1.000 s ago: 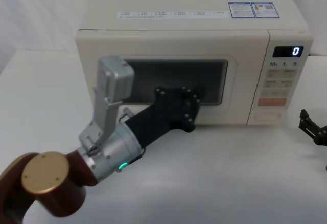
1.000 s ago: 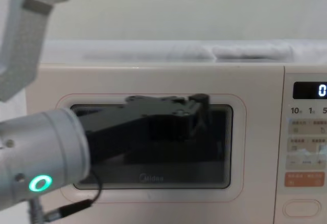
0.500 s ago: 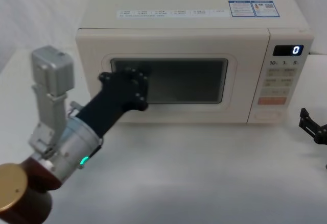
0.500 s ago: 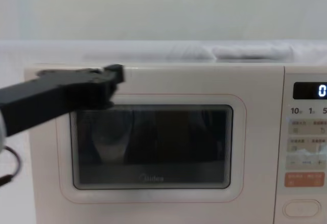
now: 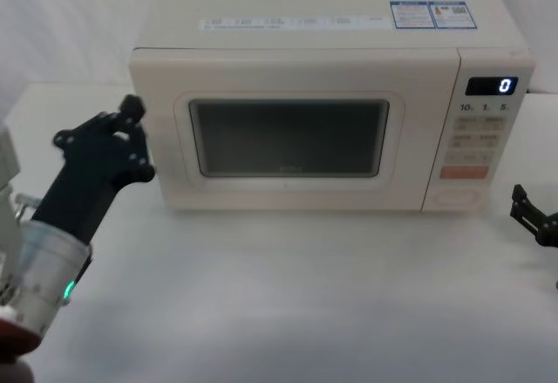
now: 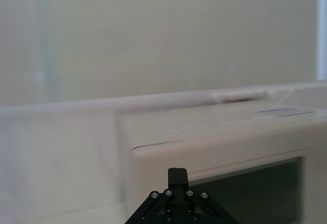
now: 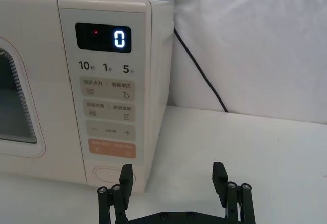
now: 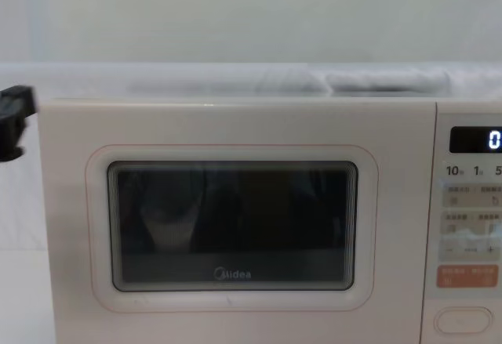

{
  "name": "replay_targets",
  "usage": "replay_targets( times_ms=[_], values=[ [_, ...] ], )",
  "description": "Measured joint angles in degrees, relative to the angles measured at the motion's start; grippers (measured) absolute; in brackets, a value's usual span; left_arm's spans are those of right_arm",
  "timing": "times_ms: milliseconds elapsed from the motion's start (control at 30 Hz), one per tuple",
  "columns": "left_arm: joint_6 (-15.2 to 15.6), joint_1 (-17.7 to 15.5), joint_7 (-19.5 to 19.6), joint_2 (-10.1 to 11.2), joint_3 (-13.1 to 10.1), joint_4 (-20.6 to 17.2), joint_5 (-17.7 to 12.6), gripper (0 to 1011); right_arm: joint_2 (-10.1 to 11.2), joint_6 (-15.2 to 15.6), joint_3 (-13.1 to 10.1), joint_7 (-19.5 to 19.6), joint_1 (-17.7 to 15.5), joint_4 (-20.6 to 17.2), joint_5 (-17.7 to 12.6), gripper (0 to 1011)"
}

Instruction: Press the button to open the microwave door with one hand; close the microwave door with the other hand.

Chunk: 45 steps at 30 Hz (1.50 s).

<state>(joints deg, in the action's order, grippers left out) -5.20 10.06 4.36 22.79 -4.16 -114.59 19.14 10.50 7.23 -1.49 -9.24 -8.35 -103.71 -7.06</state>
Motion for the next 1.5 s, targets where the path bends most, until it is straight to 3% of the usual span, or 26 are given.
replay_targets(
  times_ms=[433, 700, 800, 967, 1067, 1500],
  values=[
    [-1.76, 1.91, -1.98, -2.08, 6.01, 5.25, -0.99, 0, 0.00, 0.00, 0.00, 0.00, 0.00, 0.00, 0.00, 1002],
    [-4.04, 1.61, -4.25, -4.89, 7.23, 9.24, -2.88, 0, 0.00, 0.00, 0.00, 0.00, 0.00, 0.00, 0.00, 1002],
    [-6.73, 1.47, -4.91, -6.69, 7.32, 11.46, -3.95, 0, 0.00, 0.00, 0.00, 0.00, 0.00, 0.00, 0.00, 1002],
    [-8.32, 1.22, -4.71, -8.23, 7.28, 13.85, -4.18, 0, 0.00, 0.00, 0.00, 0.00, 0.00, 0.00, 0.00, 1002],
    [-8.10, 1.04, -3.96, -8.65, 7.12, 14.92, -4.18, 0, 0.00, 0.00, 0.00, 0.00, 0.00, 0.00, 0.00, 1002],
    [-2.06, -0.27, 0.97, -8.57, 6.73, 17.32, -3.91, 0, 0.00, 0.00, 0.00, 0.00, 0.00, 0.00, 0.00, 1002]
  ],
)
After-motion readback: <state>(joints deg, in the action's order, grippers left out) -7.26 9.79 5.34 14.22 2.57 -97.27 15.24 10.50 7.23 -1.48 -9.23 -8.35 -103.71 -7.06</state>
